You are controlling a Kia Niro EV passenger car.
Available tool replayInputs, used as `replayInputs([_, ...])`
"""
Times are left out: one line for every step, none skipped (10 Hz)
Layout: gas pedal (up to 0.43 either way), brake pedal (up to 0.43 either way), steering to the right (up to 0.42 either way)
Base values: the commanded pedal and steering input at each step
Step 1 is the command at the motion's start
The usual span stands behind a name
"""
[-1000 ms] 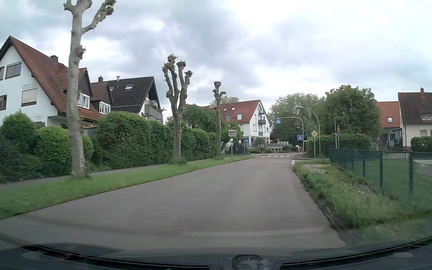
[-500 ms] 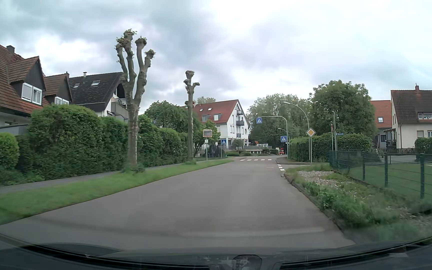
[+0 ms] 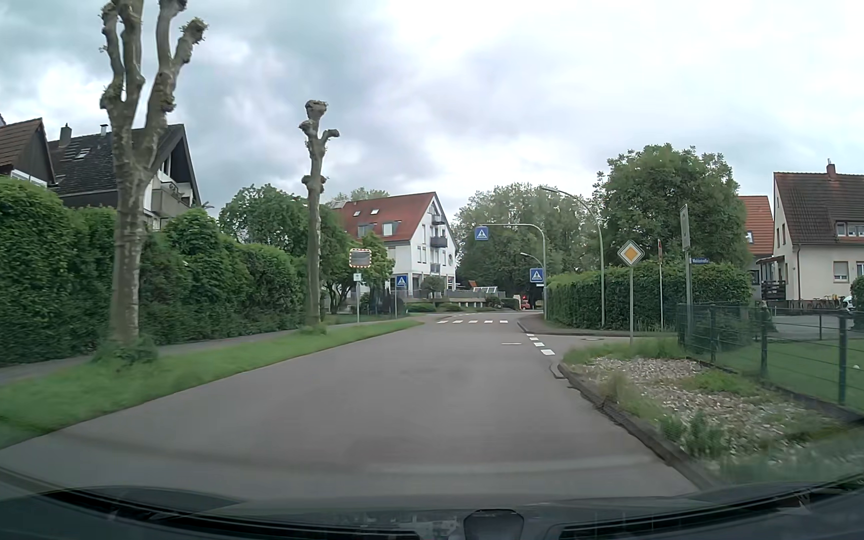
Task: Follow the waypoints while adhering to traffic rules and regulations
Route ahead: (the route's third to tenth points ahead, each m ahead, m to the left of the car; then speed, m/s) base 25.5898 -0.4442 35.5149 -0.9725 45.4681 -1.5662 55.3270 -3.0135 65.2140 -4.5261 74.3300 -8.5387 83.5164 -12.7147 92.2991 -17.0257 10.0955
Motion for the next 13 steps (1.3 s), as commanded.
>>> replayInputs([0.079, 0.0, 0.044])
replayInputs([0.079, 0.0, 0.037])
replayInputs([0.079, 0.0, 0.03])
replayInputs([0.079, 0.0, 0.024])
replayInputs([0.079, 0.0, 0.02])
replayInputs([0.079, 0.0, 0.018])
replayInputs([0.067, 0.0, 0.017])
replayInputs([0.067, 0.0, 0.015])
replayInputs([0.067, 0.0, 0.013])
replayInputs([0.067, 0.0, 0.012])
replayInputs([0.067, 0.0, 0.012])
replayInputs([0.067, 0.0, 0.012])
replayInputs([0.067, 0.0, 0.012])
